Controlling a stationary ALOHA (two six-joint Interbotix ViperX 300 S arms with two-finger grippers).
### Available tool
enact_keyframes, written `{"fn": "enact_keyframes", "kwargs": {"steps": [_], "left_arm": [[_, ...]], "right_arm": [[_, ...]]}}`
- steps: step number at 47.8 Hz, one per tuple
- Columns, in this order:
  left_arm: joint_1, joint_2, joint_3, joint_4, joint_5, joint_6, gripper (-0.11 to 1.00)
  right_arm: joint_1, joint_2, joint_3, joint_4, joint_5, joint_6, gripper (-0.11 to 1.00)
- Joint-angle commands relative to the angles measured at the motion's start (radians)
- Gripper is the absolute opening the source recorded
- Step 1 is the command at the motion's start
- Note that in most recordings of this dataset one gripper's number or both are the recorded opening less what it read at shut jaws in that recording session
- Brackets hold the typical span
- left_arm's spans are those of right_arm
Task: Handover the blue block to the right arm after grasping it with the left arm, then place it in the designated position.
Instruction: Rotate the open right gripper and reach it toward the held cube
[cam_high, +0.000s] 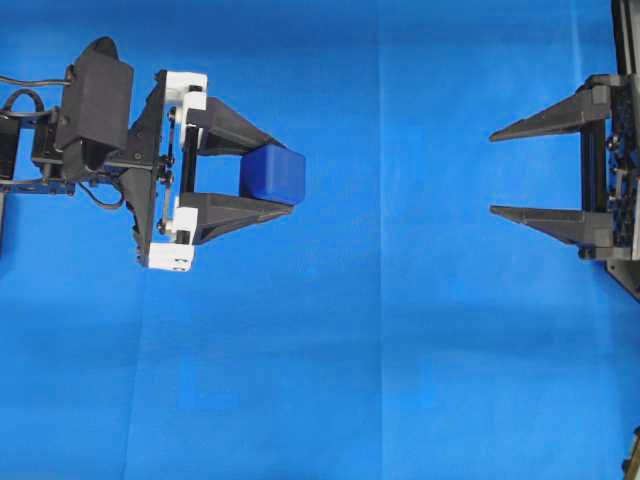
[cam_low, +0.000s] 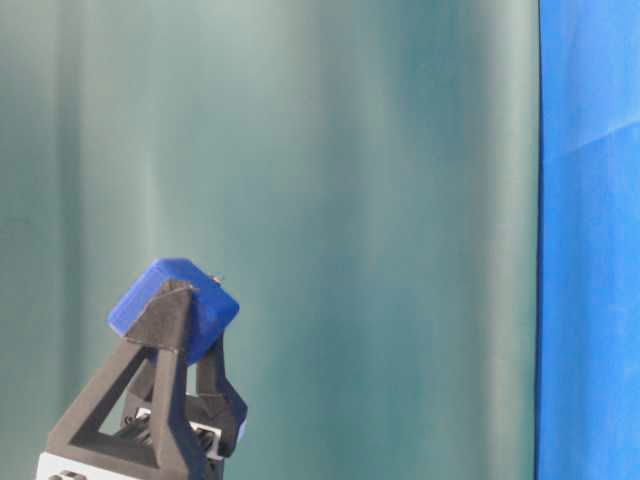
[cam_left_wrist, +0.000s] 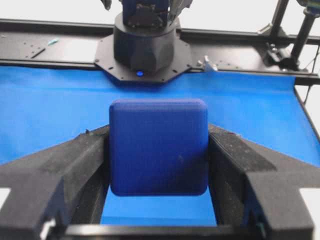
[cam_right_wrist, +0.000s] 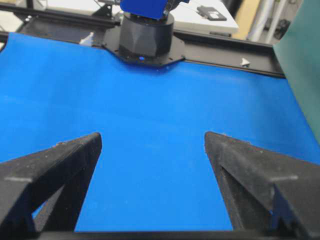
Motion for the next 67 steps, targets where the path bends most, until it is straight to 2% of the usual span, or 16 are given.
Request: {"fn": "enact_keyframes", "kwargs": {"steps": [1, 9, 18, 34, 42, 54, 60, 67], "left_arm": [[-0.003, -0.017, -0.011, -0.002, -0.011, -0.002, 0.48], [-0.003, -0.020, -0.006, -0.002, -0.012, -0.002, 0.48], [-0.003, -0.020, -0.006, -0.003, -0.014, -0.005, 0.48], [-0.003, -0.020, -0.006, -0.003, -0.017, -0.006, 0.48], [-0.003, -0.020, -0.006, -0.003, -0.018, -0.006, 0.48], [-0.003, -0.020, -0.006, -0.003, -0.018, -0.006, 0.48], [-0.003, -0.020, -0.006, -0.003, -0.018, -0.006, 0.48], [-0.003, -0.020, -0.006, -0.003, -0.020, -0.006, 0.48]], "right_arm": [[-0.002, 0.006, -0.028, 0.000, -0.005, 0.000, 0.96], [0.000, 0.006, -0.040, -0.017, 0.000, -0.008, 0.96], [-0.002, 0.003, -0.061, -0.106, 0.034, -0.032, 0.96], [-0.002, 0.006, -0.114, -0.313, 0.133, -0.138, 0.95], [0.000, 0.006, -0.126, -0.434, 0.132, -0.198, 0.94], [0.000, 0.009, -0.129, -0.644, 0.120, -0.311, 0.94], [0.005, 0.017, -0.129, -0.721, 0.104, -0.341, 0.94], [0.009, 0.032, -0.127, -0.838, 0.080, -0.383, 0.94]]}}
